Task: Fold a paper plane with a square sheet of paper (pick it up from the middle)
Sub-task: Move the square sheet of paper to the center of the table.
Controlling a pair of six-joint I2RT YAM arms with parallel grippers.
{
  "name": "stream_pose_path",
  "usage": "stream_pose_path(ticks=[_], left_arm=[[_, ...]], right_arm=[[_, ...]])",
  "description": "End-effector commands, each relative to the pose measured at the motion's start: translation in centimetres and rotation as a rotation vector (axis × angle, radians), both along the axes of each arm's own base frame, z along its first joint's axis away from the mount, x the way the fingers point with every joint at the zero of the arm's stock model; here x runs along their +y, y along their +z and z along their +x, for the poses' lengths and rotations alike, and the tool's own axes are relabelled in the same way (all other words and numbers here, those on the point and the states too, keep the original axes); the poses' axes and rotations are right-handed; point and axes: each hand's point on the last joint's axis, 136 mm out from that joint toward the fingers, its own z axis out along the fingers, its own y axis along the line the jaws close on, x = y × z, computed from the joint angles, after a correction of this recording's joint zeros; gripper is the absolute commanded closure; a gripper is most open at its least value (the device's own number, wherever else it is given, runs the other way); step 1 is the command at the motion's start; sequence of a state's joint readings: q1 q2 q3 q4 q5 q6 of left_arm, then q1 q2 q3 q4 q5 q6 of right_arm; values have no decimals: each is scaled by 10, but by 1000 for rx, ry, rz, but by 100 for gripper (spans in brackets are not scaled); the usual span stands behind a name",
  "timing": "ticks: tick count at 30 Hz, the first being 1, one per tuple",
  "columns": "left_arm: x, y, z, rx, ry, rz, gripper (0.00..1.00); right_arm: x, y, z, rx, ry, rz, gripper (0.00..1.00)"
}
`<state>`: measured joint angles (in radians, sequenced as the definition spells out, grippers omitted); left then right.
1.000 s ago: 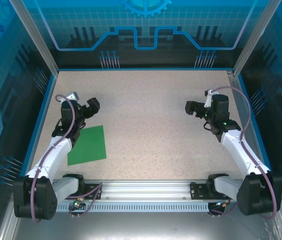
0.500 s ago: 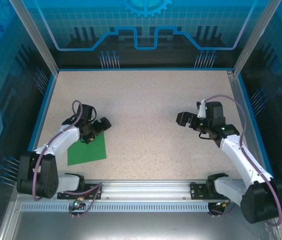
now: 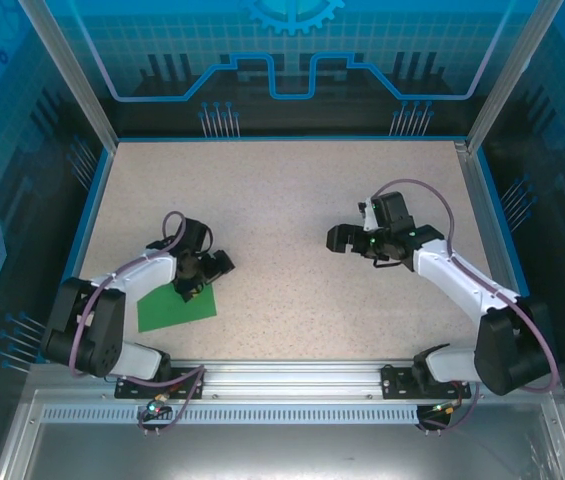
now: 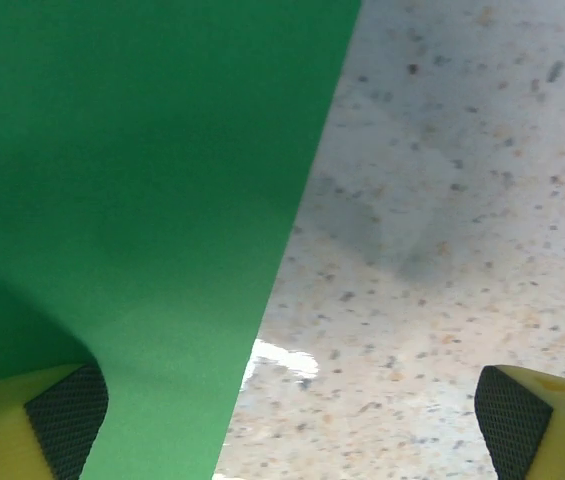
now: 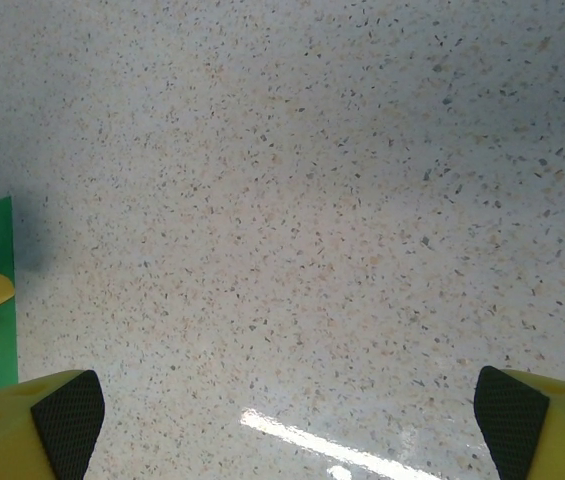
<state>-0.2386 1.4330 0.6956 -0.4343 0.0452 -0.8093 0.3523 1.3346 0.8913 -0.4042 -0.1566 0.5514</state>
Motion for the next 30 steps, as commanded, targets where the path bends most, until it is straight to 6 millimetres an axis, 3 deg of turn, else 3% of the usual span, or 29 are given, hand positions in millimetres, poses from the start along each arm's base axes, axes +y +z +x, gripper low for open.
stream_pose_path(ticks=[1,7,12,14,16,20,22,25,27,30], left_arm=[[-40,-10,4,26,-6,-115,1],[-115,2,35,-8,-115,-204,1],[-183,22,60,-55,-200,-297,1],[-199,39,68,-96,-221,-322,1],[-202,58,73,-145,-232,-332,1],[-168,100,78,-270,-225,-215,1],[-137,115,75,-329,-181,-150,1],[-76,122,62,-369,-80,-76,1],[-33,128,46,-400,-20,9,1],[12,130,22,-451,35,104,1]], right_arm=[[-2,0,1,16,-28,-39,1],[-15,-10,-6,39,-86,-83,1],[-30,-7,-15,48,-125,-133,1],[-30,-3,-17,44,-127,-124,1],[-20,3,-19,34,-98,-77,1],[4,15,-15,0,-68,15,1],[21,18,-11,-14,-41,46,1],[52,16,-6,-12,-6,72,1],[81,12,-1,-5,39,87,1],[126,2,4,37,129,38,1]])
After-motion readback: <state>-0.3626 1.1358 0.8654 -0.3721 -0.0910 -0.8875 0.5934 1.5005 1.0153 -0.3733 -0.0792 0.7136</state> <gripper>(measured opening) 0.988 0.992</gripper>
